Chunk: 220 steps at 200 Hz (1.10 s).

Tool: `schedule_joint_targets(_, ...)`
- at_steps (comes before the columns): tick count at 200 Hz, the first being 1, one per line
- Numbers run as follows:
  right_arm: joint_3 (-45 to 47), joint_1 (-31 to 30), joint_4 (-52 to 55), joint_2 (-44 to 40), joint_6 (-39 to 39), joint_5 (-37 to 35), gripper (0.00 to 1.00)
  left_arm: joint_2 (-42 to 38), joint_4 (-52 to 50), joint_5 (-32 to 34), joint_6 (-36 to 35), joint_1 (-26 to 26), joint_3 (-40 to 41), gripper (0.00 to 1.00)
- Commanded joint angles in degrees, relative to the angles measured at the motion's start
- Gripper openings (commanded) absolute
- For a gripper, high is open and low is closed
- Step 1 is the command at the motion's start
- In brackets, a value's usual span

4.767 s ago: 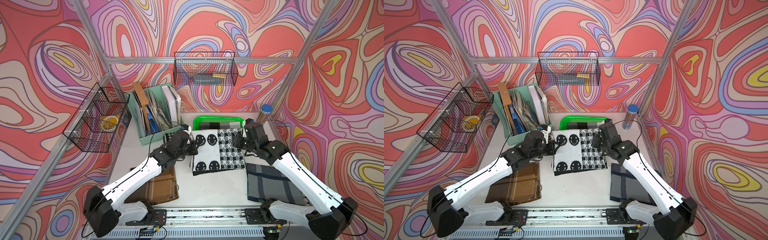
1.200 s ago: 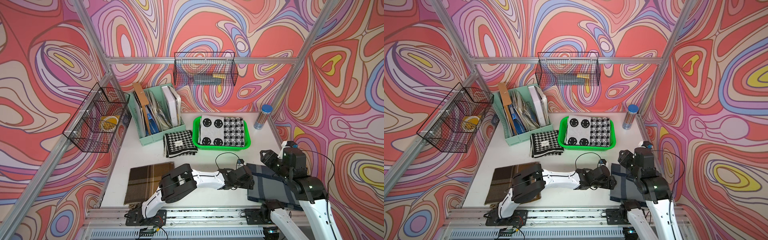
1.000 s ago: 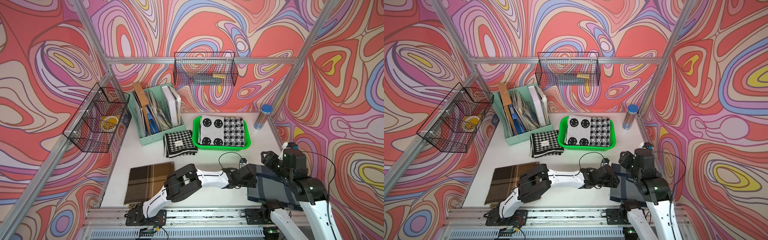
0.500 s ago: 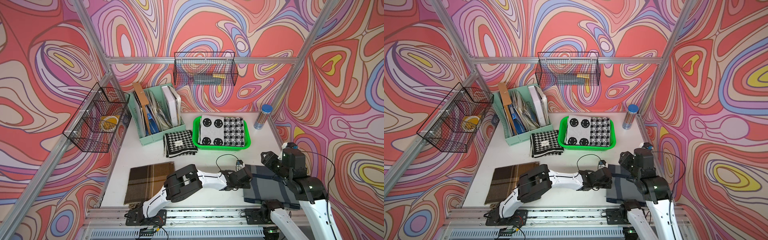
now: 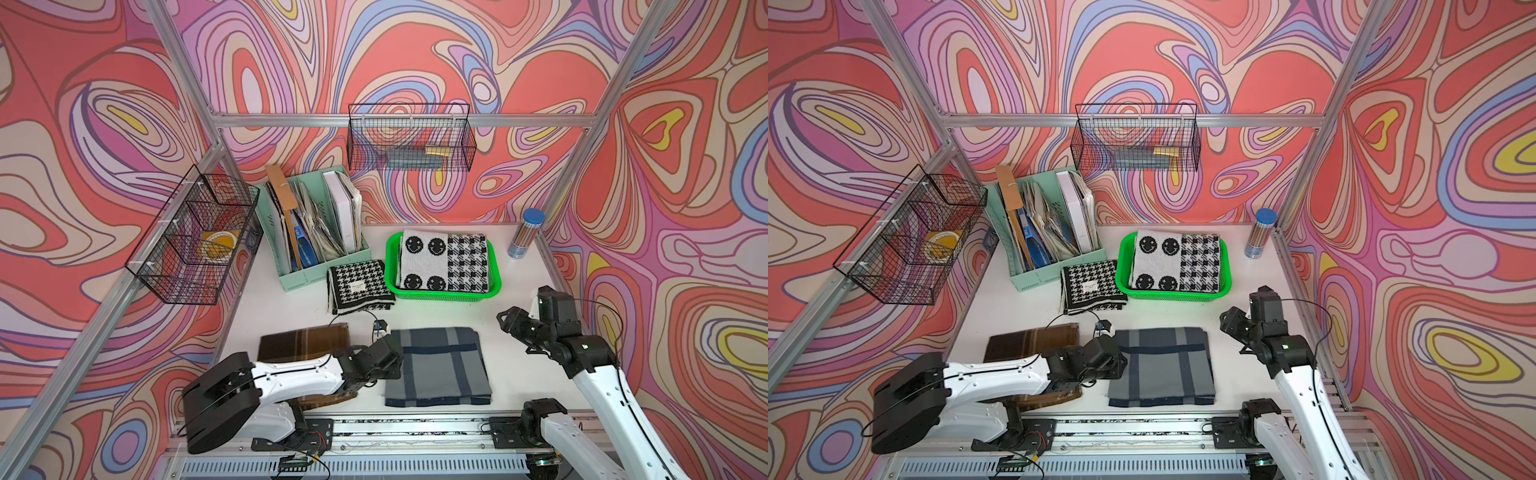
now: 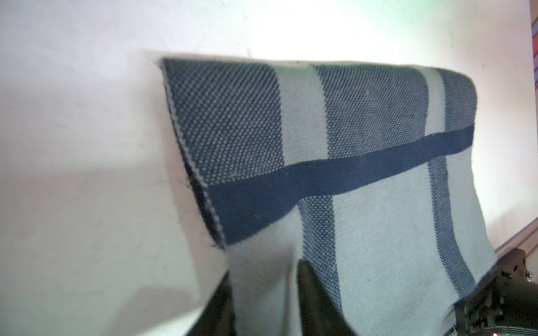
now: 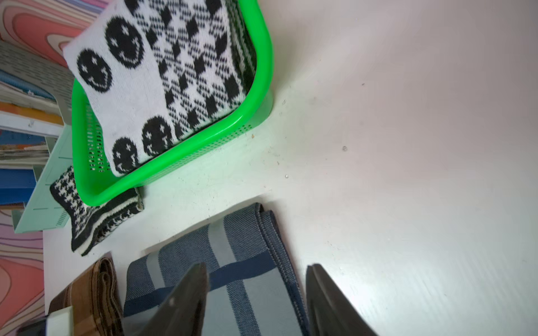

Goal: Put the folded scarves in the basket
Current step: Move the scarf to the center of the board, then pick up the scarf at the center of the board.

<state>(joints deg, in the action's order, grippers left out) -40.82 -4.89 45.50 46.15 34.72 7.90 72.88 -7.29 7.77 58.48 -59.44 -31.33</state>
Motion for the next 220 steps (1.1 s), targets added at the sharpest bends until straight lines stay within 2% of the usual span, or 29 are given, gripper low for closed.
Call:
schedule_joint_targets(1,3.7,0.1,-5.5,4.6,-2.0,7.5,0.57,-2.8,-6.5,5.9,-0.7,2.3,0.9,0.87)
schedule_joint_targets(35,6.3,0.1,-8.8,11.6,-3.5,10.0,0.6,-0.5,-7.5,5.4,-0.7,4.2,-1.8,0.92)
schedule_joint_targets(66,5.9,-0.4,-11.0,17.6,-2.5,8.7,0.65,2.8,-7.0,5.4,1.0,4.2,-3.1,0.95)
schedule_joint_targets(114,7.0,-5.4,-16.3,24.3,-0.7,8.4,0.7,6.1,-3.3,3.7,2.7,4.3,-3.2,0.95)
schedule_joint_targets(141,8.0,-8.4,-17.3,25.1,0.6,7.4,0.7,8.5,-1.4,1.9,3.4,4.2,-3.2,0.95)
schedule_joint_targets(181,11.0,-9.9,-18.8,25.4,2.5,5.8,0.7,11.2,-0.9,1.0,3.8,4.3,-4.0,0.93)
schedule_joint_targets(220,10.3,-12.7,-19.9,26.9,3.2,5.3,0.65,12.0,-0.5,0.5,4.1,4.3,-3.7,0.88)
